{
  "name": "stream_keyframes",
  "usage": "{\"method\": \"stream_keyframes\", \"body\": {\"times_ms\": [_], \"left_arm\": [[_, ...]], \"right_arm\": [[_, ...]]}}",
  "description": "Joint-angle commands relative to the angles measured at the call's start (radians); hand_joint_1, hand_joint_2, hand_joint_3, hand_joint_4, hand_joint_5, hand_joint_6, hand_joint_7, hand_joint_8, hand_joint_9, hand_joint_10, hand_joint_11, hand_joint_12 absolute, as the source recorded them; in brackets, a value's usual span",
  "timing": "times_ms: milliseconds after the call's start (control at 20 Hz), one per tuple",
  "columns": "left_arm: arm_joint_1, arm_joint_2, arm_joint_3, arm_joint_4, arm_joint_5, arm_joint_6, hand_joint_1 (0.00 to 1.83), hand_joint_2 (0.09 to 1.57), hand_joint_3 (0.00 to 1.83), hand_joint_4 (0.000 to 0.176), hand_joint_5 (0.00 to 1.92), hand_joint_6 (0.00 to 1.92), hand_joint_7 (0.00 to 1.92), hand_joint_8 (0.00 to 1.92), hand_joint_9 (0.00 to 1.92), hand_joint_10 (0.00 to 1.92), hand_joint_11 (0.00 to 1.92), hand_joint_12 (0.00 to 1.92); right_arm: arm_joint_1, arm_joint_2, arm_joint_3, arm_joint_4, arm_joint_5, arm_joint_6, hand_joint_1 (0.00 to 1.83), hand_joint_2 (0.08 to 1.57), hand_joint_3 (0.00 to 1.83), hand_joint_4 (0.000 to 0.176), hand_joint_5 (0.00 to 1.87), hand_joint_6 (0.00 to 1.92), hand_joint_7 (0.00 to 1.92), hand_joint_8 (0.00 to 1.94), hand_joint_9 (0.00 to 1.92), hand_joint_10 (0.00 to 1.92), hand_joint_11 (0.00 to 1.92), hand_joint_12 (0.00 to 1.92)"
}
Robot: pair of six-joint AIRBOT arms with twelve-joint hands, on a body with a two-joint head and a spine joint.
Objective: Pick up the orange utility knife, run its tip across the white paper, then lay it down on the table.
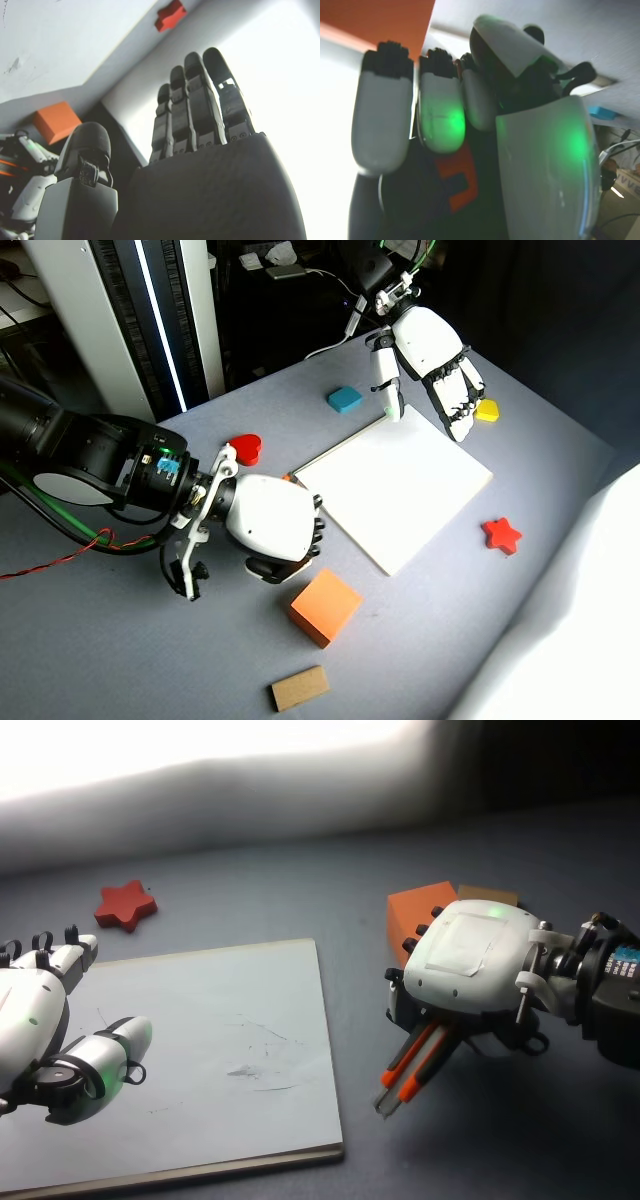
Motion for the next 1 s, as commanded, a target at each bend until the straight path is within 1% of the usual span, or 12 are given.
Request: {"method": "stream_keyframes", "body": {"times_ms": [0,50,250,350,450,600,650,700,750,800,900,950], "left_arm": [[0.002,0.003,0.006,0.062,-0.091,0.0,0.1,1.39,0.0,0.0,0.19,0.01,0.3,0.0,0.36,0.01,0.0,1.13],[0.003,0.003,0.006,0.062,-0.091,0.0,0.08,1.39,0.0,0.0,0.19,0.0,0.3,0.0,0.36,0.01,0.0,1.12],[0.003,0.003,0.006,0.062,-0.091,0.0,0.05,1.39,0.0,0.0,0.18,0.0,0.3,0.0,0.37,0.0,0.0,1.12],[0.003,0.003,0.006,0.062,-0.091,-0.001,0.07,1.39,0.0,0.0,0.18,0.0,0.29,0.0,0.36,0.0,0.0,1.07],[0.003,0.003,0.006,0.062,-0.091,-0.002,0.08,1.39,0.0,0.0,0.19,0.0,0.3,0.0,0.36,0.0,0.0,1.07],[0.005,0.004,0.006,0.062,-0.091,-0.002,0.1,1.38,0.0,0.0,0.19,0.0,0.3,0.0,0.37,0.0,0.0,1.08],[0.005,0.004,0.006,0.062,-0.091,-0.002,0.1,1.38,0.0,0.0,0.19,0.0,0.3,0.0,0.37,0.0,0.0,1.08],[0.005,0.004,0.006,0.062,-0.091,-0.002,0.08,1.39,0.0,0.0,0.18,0.0,0.29,0.0,0.36,0.0,0.0,1.07],[0.005,0.004,0.006,0.062,-0.091,-0.002,0.08,1.39,0.0,0.0,0.18,0.0,0.29,0.0,0.36,0.0,0.0,1.07],[0.005,0.004,0.006,0.062,-0.091,-0.002,0.09,1.39,0.0,0.0,0.19,0.01,0.3,0.01,0.36,0.0,0.0,1.07],[0.003,0.004,0.006,0.062,-0.091,-0.001,0.1,1.38,0.0,0.0,0.2,0.01,0.31,0.01,0.37,0.01,0.0,1.08],[0.001,0.004,0.006,0.063,-0.091,0.004,0.14,1.38,0.0,0.0,0.22,0.01,0.33,0.01,0.38,0.01,0.0,1.09]], "right_arm": [[0.001,0.005,-0.006,-0.003,0.113,-0.007,1.17,0.76,1.24,0.0,0.72,1.87,0.91,1.94,1.14,1.92,1.19,1.92],[-0.002,0.005,-0.006,-0.003,0.113,-0.009,1.13,0.82,1.15,0.0,0.65,1.87,0.84,1.94,1.04,1.92,1.03,1.92],[-0.014,0.004,-0.011,-0.003,0.12,-0.012,1.0,1.38,0.09,0.016,0.45,1.77,0.52,1.77,0.41,1.89,0.54,1.92],[-0.017,0.008,-0.018,-0.003,0.132,-0.02,0.96,1.39,0.01,0.0,0.51,1.7,0.3,1.46,0.25,1.77,0.33,1.92],[-0.018,0.021,-0.034,-0.003,0.143,-0.028,0.93,1.28,0.0,0.0,0.26,1.19,0.27,1.1,0.21,1.57,0.16,1.92],[-0.003,0.073,-0.104,-0.003,0.155,-0.028,0.61,1.19,0.0,0.0,0.03,0.47,0.25,0.21,0.08,0.71,0.0,1.35],[-0.001,0.079,-0.113,-0.003,0.155,-0.028,0.61,1.19,0.0,0.0,0.03,0.47,0.25,0.21,0.08,0.71,0.0,1.35],[0.004,0.096,-0.133,-0.003,0.156,-0.028,0.57,1.12,0.0,0.0,0.02,0.2,0.19,0.07,0.04,0.34,0.0,0.82],[0.01,0.111,-0.145,-0.003,0.163,-0.028,0.57,1.12,0.0,0.0,0.02,0.2,0.19,0.07,0.04,0.34,0.0,0.82],[0.013,0.118,-0.151,-0.003,0.168,-0.028,0.57,1.1,0.0,0.0,0.02,0.07,0.15,0.03,0.03,0.2,0.0,0.53],[0.033,0.165,-0.192,0.002,0.178,-0.001,0.54,1.08,0.0,0.0,0.03,0.03,0.15,0.01,0.06,0.15,0.0,0.44],[0.042,0.193,-0.222,0.023,0.176,0.019,0.39,1.11,0.0,0.0,0.08,0.03,0.18,0.01,0.11,0.16,0.0,0.59]]}}
